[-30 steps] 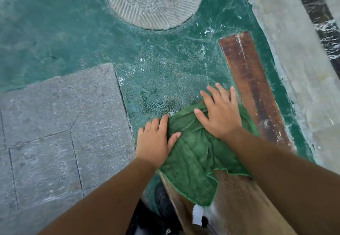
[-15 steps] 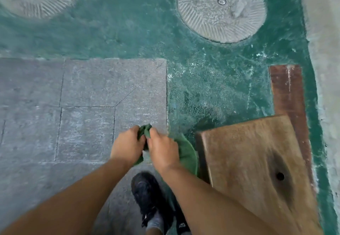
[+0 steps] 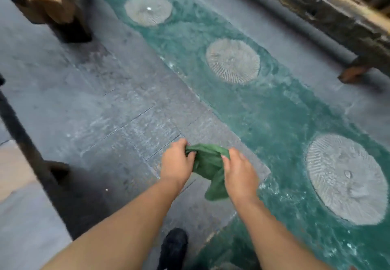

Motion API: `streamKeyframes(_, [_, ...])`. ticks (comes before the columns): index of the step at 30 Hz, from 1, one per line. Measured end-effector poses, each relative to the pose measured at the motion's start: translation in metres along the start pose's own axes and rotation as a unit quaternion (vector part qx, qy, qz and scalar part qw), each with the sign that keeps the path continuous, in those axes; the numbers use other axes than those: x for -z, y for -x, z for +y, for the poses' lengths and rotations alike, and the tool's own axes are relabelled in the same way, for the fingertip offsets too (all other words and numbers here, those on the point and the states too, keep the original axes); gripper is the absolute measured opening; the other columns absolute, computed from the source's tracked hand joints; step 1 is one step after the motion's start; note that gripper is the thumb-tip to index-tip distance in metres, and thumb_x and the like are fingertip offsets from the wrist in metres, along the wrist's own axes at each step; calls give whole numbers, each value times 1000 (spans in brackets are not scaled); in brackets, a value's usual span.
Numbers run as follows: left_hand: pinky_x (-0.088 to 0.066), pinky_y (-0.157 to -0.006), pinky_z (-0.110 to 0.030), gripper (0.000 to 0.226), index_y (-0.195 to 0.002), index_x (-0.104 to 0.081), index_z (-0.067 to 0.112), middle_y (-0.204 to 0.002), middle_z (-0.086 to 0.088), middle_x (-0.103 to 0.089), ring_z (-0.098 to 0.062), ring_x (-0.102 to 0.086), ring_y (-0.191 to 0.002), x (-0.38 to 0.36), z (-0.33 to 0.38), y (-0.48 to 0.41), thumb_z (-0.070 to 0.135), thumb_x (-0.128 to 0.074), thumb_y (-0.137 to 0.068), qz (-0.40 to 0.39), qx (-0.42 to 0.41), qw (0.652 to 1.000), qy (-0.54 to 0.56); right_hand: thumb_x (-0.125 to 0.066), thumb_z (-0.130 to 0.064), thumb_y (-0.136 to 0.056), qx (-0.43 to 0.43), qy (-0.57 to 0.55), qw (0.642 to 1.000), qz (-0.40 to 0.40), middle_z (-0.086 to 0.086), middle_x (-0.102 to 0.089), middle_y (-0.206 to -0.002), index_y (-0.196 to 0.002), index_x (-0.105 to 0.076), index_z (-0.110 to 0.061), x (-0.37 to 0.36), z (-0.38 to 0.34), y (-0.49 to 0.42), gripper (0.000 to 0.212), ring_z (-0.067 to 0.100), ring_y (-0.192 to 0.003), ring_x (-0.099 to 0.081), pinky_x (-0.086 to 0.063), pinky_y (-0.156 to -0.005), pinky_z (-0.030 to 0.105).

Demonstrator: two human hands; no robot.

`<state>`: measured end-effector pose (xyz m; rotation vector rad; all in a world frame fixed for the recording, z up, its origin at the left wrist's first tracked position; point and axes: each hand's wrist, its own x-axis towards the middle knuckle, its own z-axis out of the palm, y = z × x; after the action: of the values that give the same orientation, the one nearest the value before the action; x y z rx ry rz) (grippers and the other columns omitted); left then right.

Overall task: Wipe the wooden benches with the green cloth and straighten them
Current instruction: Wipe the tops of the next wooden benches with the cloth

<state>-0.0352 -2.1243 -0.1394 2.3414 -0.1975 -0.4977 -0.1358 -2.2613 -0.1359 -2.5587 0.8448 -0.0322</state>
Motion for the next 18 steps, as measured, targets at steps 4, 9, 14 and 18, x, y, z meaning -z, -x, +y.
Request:
streamKeyframes(4, [-27, -64, -35, 11, -85, -51, 14, -87, -3, -49, -23, -44, -77, 50, 39, 17, 15, -61, -86, 68, 32, 995, 62, -53, -27, -99, 27, -25, 998, 49, 12, -55, -99, -94, -54, -10, 54, -39, -21, 18, 37, -82, -57, -36, -64, 37])
streamKeyframes(9, [-39, -54, -36, 28, -71, -41, 22, -63, 1, -51, -25, -49, -58, 110, 80, 34, 16, -63, -88, 87, 69, 985, 135, -51, -26, -100, 10, -89, 996, 21, 14, -54, -97, -92, -50, -8, 105, -77, -50, 20, 37, -84, -55, -38, -67, 40])
streamKeyframes(14, [-48, -60, -35, 18, -73, -52, 20, -72, -2, -63, -20, -59, -66, 161, 135, 34, 7, -60, -83, 173, 88, 971, 141, -57, -16, -97, 127, -199, 971, -25, -1, -51, -85, -84, -45, -17, 169, -101, -96, 18, 23, -78, -49, -26, -64, 29])
streamKeyframes(18, [-47, -61, -33, 21, -71, -55, 21, -73, 1, -64, -17, -60, -70, 196, 167, 37, 5, -61, -82, 243, 93, 957, 130, -57, -12, -91, 264, -159, 951, -32, -8, -43, -90, -87, -40, -27, 226, -115, -137, 23, 22, -76, -49, -39, -67, 41])
